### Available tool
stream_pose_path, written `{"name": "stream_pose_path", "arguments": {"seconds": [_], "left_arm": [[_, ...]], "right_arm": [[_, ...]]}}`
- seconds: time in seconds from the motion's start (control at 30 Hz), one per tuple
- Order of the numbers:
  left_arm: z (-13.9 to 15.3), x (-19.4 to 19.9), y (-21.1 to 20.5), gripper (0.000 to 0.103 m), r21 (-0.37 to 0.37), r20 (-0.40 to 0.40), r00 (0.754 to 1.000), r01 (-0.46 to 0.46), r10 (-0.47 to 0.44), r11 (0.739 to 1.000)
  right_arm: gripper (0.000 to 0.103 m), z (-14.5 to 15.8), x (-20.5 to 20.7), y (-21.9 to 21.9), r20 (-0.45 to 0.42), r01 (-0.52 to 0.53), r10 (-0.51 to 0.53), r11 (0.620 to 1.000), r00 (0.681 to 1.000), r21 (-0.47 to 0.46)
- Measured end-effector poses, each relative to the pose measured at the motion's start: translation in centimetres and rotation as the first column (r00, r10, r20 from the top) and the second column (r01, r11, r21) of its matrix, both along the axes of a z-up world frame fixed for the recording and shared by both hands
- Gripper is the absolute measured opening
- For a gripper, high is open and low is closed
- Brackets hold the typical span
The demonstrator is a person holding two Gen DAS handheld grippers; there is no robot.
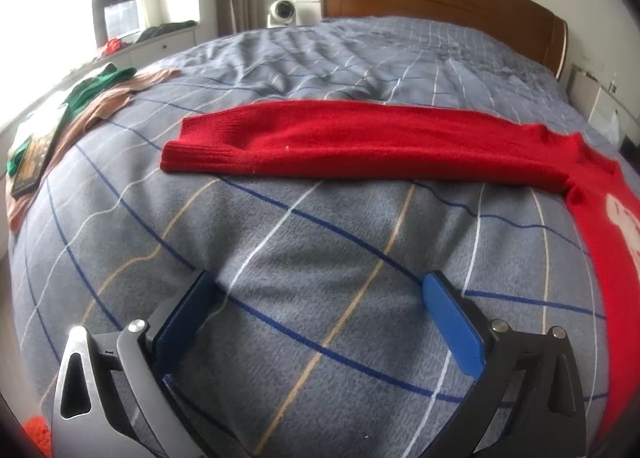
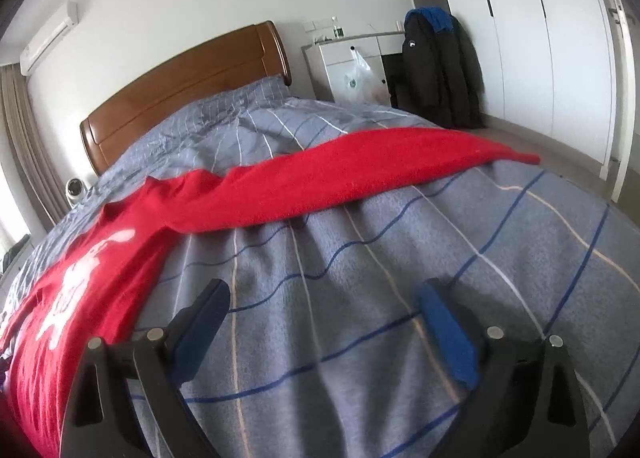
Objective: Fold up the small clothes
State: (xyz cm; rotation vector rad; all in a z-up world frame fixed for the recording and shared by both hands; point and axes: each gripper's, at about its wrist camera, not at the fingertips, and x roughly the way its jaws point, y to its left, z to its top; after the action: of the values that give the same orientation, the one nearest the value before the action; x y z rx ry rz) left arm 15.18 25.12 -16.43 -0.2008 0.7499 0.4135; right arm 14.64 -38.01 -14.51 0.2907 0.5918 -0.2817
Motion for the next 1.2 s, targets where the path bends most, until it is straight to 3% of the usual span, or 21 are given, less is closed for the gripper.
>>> {"name": "stream_pose_path", "arguments": {"seconds": [0.3, 0.53, 0.87, 1.2], "left_arm": [[0.0, -0.1, 0.0, 0.103, -0.004, 0.003, 1.000, 0.002, -0.002, 1.000], [-0.1, -0.2, -0.1, 0.103, 0.004, 0.000, 1.000, 0.000, 0.000, 1.000], [0.0, -0.4, -0.1, 0.103, -0.006, 0.007, 1.000, 0.001, -0.001, 1.000], [-0.1, -0.6, -0.2, 0.103, -0.007, 0.006, 1.000, 0.003, -0.003, 1.000]], "right_arm": [[0.096, -0.5, 0.1, -0.7, 0.020, -0.009, 0.008, 0.999, 1.000, 0.041], [0.096, -1.0, -2.4, -1.6, 0.130, -0.078, 0.062, 0.990, 0.990, 0.117], [0.096, -0.8, -1.9, -0.4, 0.058, -0.066, 0.063, 0.997, 0.996, 0.044], [0.097, -0.2, -0.7, -0.2, -0.005, -0.040, 0.040, 0.999, 0.999, 0.031]]}}
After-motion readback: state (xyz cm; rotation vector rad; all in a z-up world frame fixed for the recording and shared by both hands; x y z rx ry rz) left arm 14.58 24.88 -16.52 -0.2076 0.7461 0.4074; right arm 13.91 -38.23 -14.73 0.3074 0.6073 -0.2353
